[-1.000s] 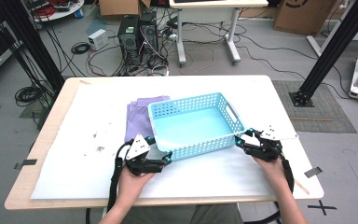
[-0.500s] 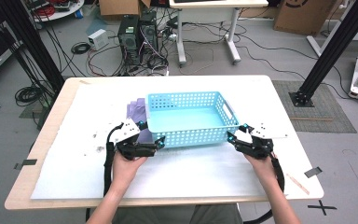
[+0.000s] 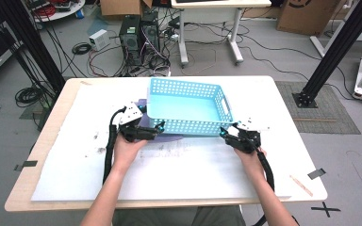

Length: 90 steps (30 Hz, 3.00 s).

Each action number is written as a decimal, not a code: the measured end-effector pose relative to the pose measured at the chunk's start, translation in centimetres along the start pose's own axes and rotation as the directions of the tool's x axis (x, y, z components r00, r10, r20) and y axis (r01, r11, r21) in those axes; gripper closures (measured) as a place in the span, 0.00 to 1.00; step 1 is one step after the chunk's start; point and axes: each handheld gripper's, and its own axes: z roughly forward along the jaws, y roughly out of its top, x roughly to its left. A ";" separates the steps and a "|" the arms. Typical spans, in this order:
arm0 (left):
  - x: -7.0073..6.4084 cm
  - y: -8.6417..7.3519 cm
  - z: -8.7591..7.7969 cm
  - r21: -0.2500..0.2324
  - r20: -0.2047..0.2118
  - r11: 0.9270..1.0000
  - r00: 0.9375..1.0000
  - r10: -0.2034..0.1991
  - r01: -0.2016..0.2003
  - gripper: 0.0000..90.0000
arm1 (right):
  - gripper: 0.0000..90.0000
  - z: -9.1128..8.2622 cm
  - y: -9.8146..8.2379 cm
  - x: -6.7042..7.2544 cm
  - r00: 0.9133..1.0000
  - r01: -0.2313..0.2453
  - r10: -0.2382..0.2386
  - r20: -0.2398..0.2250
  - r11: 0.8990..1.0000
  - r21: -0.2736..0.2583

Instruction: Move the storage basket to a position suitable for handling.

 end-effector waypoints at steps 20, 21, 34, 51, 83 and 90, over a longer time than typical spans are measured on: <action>3.8 -0.9 3.7 0.068 -0.079 0.993 0.993 -0.091 0.097 0.16 | 0.46 5.2 2.3 -0.8 0.982 -0.162 0.157 0.107 0.986 0.036; 3.7 -1.3 3.3 0.081 -0.092 0.993 0.993 -0.074 0.081 0.17 | 0.43 4.8 2.3 -0.8 0.981 -0.160 0.153 0.118 0.986 0.046; 3.5 -4.8 -4.6 0.022 -0.205 0.993 0.973 -0.110 0.117 0.17 | 0.33 0.4 0.7 0.9 0.989 -0.127 0.129 0.072 0.991 -0.034; 3.2 -7.7 -8.8 0.078 -0.238 0.969 0.949 -0.209 0.233 0.18 | 0.36 2.9 1.6 5.7 0.993 -0.103 0.102 -0.068 0.994 -0.020; 3.3 -7.6 -5.8 0.302 -0.319 0.875 0.905 -0.281 0.379 0.38 | 0.56 10.2 4.1 11.7 0.988 -0.068 0.107 -0.116 0.951 0.301; 2.9 -7.3 -5.1 0.299 -0.329 0.864 0.894 -0.304 0.404 0.47 | 0.83 10.1 4.1 11.8 0.984 -0.044 0.093 -0.152 0.953 0.300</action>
